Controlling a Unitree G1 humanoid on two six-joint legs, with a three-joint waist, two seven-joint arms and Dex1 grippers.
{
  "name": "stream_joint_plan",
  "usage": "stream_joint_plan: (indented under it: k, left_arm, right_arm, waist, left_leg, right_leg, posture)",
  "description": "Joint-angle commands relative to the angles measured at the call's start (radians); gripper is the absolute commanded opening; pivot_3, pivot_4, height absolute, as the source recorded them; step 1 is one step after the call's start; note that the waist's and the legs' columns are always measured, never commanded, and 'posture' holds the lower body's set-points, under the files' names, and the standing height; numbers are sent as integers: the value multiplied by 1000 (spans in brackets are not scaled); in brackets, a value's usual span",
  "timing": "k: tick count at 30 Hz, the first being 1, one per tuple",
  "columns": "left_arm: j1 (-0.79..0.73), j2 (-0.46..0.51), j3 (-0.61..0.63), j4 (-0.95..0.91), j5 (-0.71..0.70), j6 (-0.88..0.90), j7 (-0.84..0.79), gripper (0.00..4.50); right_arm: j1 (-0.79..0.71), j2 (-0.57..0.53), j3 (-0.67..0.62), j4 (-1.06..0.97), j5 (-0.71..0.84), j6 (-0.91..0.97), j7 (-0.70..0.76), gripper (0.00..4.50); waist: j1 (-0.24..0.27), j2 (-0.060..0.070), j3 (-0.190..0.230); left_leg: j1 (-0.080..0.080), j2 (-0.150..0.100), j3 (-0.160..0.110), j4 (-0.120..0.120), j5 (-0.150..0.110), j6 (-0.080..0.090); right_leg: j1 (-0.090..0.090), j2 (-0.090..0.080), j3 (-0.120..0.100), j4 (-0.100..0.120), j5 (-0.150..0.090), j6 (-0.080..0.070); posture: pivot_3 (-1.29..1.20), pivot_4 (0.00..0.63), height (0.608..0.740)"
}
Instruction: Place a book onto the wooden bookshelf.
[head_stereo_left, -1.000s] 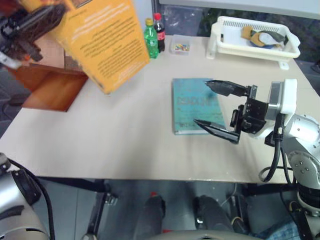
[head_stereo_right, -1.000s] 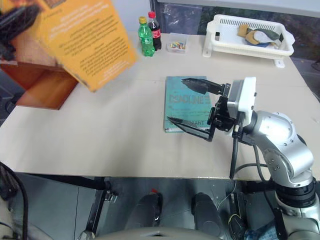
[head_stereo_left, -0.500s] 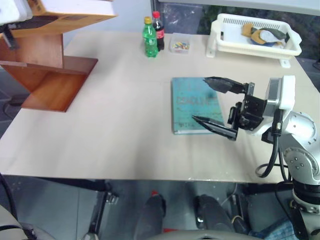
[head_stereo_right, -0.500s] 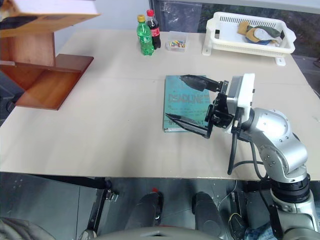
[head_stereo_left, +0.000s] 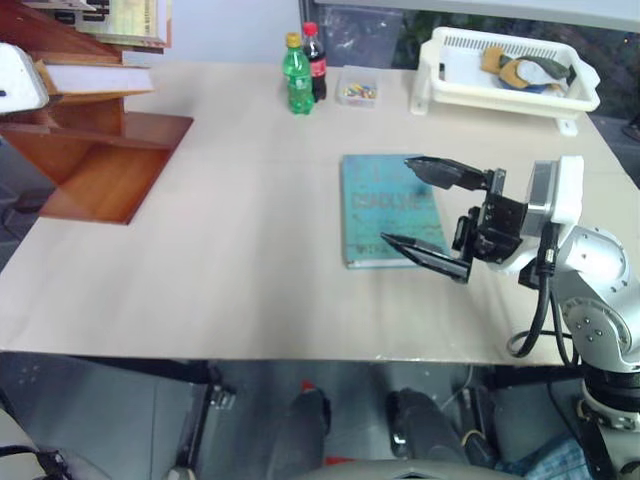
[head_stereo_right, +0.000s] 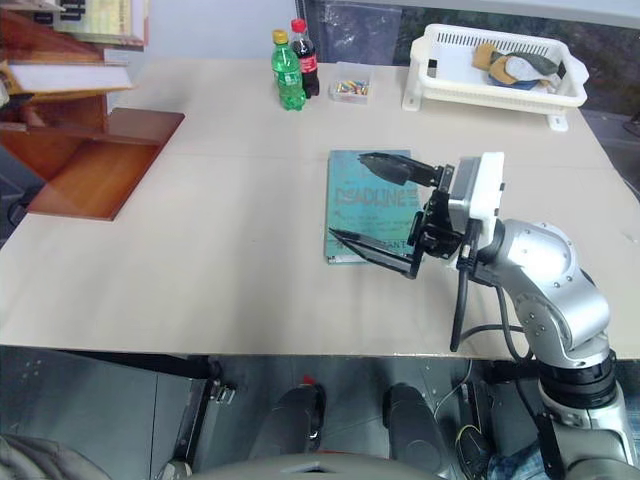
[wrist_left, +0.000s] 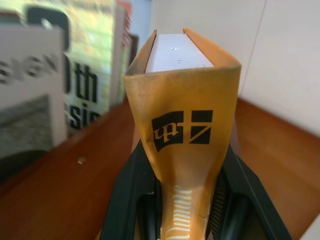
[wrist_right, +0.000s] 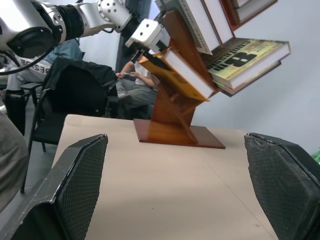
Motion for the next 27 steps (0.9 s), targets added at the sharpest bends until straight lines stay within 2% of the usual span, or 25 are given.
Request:
stream_joint_plan:
  k: [1,4,7,10,14,20,23,26,27]
  left_arm:
    - [-62,17,-50,89,104,-30,104,986]
    - [-96,7,-76,134,143,-36,147,986]
    - [-104,3,-77,161,152,-23,159,2106]
    - [-95,9,-51,170,133,-34,166,3610]
    - [-36,43,87,171,-44,-126,56,3610]
    - [94,66,327,128,-345,-157,-217,3610]
    - [170,56,449,71,-518,-93,-380,3610]
    - [270,24,549,-25,-670,46,-493,3610]
    - [347,-5,598,-101,-741,127,-516,3369]
  right_arm:
    - [2,-6,-26,-46,3,-19,-10,4500]
    - [8,-6,-27,-50,5,-17,-15,4500]
    - [13,-7,-26,-54,5,-15,-18,4500]
    - [17,-10,-30,-57,7,-11,-22,4500]
    - [23,-12,-30,-56,9,-10,-25,4500]
    - [6,-12,-26,-28,11,-19,-5,4500]
    - [-7,-14,-25,-10,13,-20,14,4500]
    - [-18,-13,-21,7,13,-22,29,4500]
    - [-25,-11,-18,14,12,-22,33,4500]
  waist:
    - [-6,0,0]
    - [-15,0,0]
    - [-21,0,0]
    - [-17,0,0]
    - [-15,-4,2]
    - [-15,-4,2]
    - [-16,-4,2]
    - [-15,-4,2]
    - [-14,-4,2]
  left_leg:
    - [0,0,0,0,0,0]
    - [0,0,0,0,0,0]
    - [0,1,1,0,0,0]
    - [0,1,0,0,0,0]
    - [-1,0,1,1,0,0]
    - [-1,1,1,1,0,0]
    - [-1,1,0,2,0,0]
    - [0,1,0,3,0,0]
    - [1,1,0,3,0,0]
  right_leg:
    - [0,0,0,0,0,0]
    - [0,0,0,0,0,0]
    - [-1,0,0,2,0,0]
    - [-2,0,0,3,0,0]
    - [-2,-1,0,2,0,0]
    - [-2,-1,-1,3,0,0]
    - [-2,-1,-1,3,0,0]
    - [0,-1,-1,4,0,0]
    - [0,-1,-1,4,0,0]
  posture:
    - [0,150,740]
    - [0,150,740]
    - [0,150,740]
    - [0,150,740]
    - [0,150,740]
    - [0,150,740]
    - [0,150,740]
    - [0,150,740]
    - [0,150,740]
